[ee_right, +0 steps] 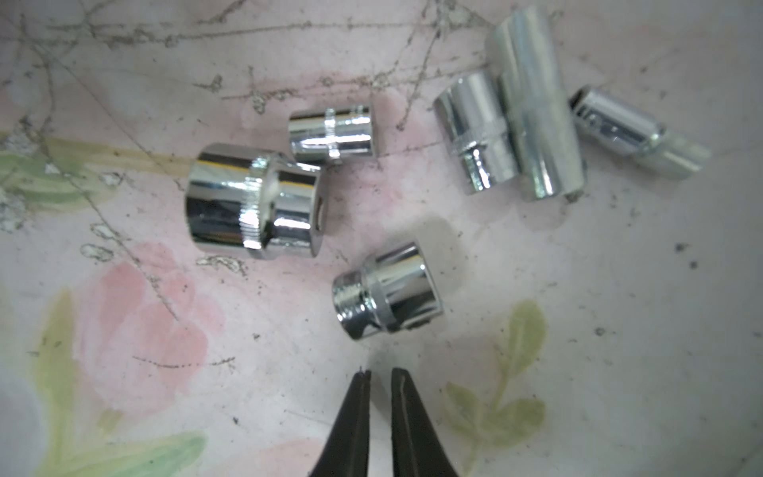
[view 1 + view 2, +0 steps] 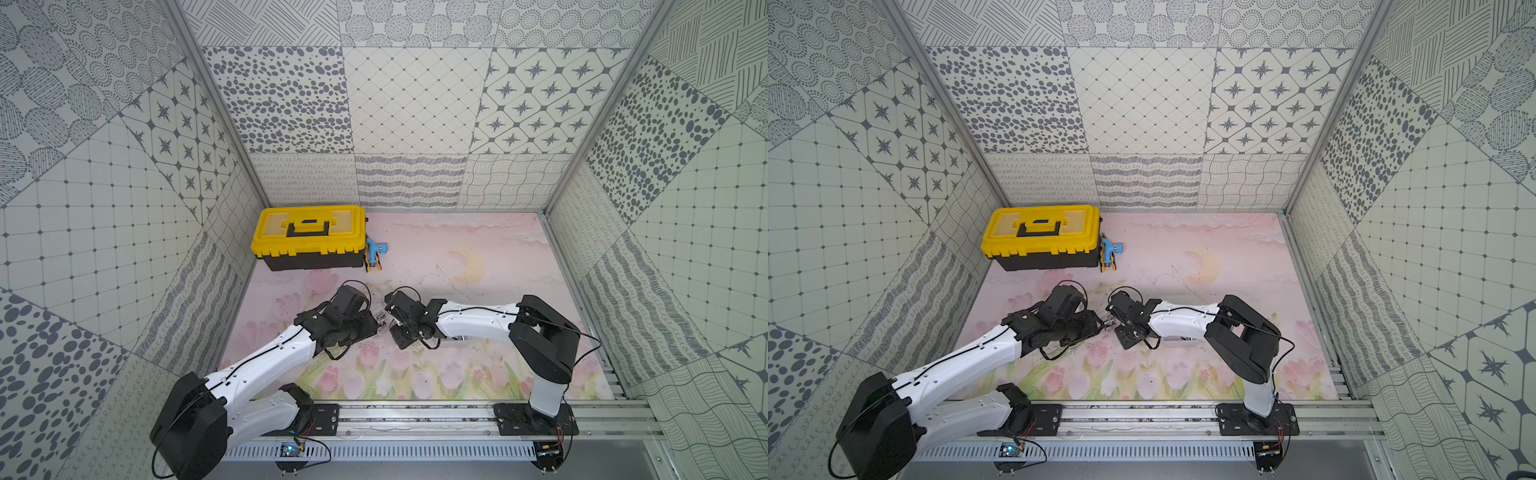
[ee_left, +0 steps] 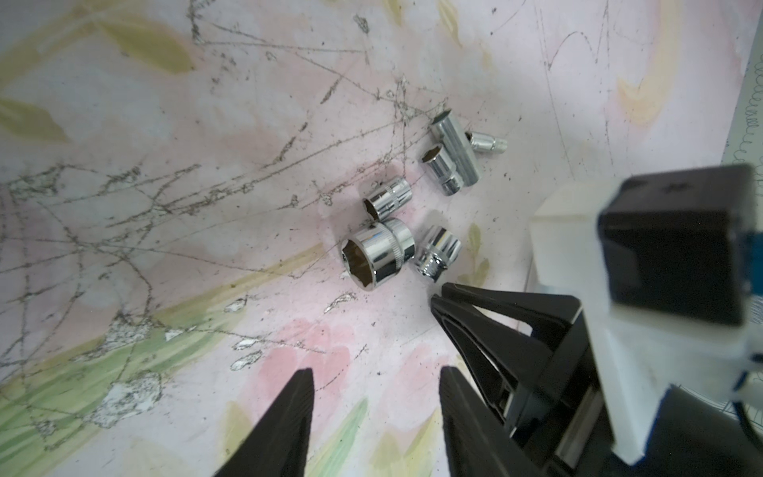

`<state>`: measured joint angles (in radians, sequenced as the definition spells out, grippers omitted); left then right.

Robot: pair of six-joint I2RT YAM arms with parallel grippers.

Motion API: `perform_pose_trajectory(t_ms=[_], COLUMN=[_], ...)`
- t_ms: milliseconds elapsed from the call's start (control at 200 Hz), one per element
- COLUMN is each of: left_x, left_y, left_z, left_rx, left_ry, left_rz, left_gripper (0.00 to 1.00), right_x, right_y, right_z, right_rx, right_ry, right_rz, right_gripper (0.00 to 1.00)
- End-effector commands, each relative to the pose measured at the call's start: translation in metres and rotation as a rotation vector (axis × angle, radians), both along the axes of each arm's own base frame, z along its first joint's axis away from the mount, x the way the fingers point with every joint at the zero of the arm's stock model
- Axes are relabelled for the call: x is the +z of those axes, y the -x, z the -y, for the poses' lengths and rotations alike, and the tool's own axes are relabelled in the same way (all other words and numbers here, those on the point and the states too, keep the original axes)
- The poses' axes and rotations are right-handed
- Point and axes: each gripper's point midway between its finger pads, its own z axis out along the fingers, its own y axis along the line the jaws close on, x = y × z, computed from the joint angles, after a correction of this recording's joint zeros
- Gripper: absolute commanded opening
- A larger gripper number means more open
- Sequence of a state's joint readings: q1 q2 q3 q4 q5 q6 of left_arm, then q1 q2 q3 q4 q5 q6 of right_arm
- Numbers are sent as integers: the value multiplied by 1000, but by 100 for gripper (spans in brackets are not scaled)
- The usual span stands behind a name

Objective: Put the socket on the desktop into the storage box
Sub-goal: Pick up the socket head at the center of the board.

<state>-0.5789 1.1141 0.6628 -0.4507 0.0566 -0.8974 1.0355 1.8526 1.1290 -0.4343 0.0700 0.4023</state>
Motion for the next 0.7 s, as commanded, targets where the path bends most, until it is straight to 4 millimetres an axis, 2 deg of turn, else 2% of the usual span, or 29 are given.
perform_pose_trajectory(t_ms=[0,125,250,340,500,690], left_x=[11,11,9,6,5,5], left_y=[-9,-10,-10,-10,-9,-7], left_z=[13,13,11,10,11,8], left_rx=[-20,-22,-15,-13,-13,-12], left_ry=[72,66,55,50,57,49], left_rz=[39,40,37,32,26,31], left_gripper=[55,56,56,56,56,56], right_x=[9,17,27,33,35,23], right_y=[-5,-5,-10,-13,-22,-21], right_z=[0,-1,-2,-2,-8,-21], right_rx=[-30,-34,-64,-78,-91,-93], right_ry=[-37,-63,-83,-92,-105,-121], right_rz=[39,48,65,81,79,24], right_gripper=[7,10,35,43,50,59])
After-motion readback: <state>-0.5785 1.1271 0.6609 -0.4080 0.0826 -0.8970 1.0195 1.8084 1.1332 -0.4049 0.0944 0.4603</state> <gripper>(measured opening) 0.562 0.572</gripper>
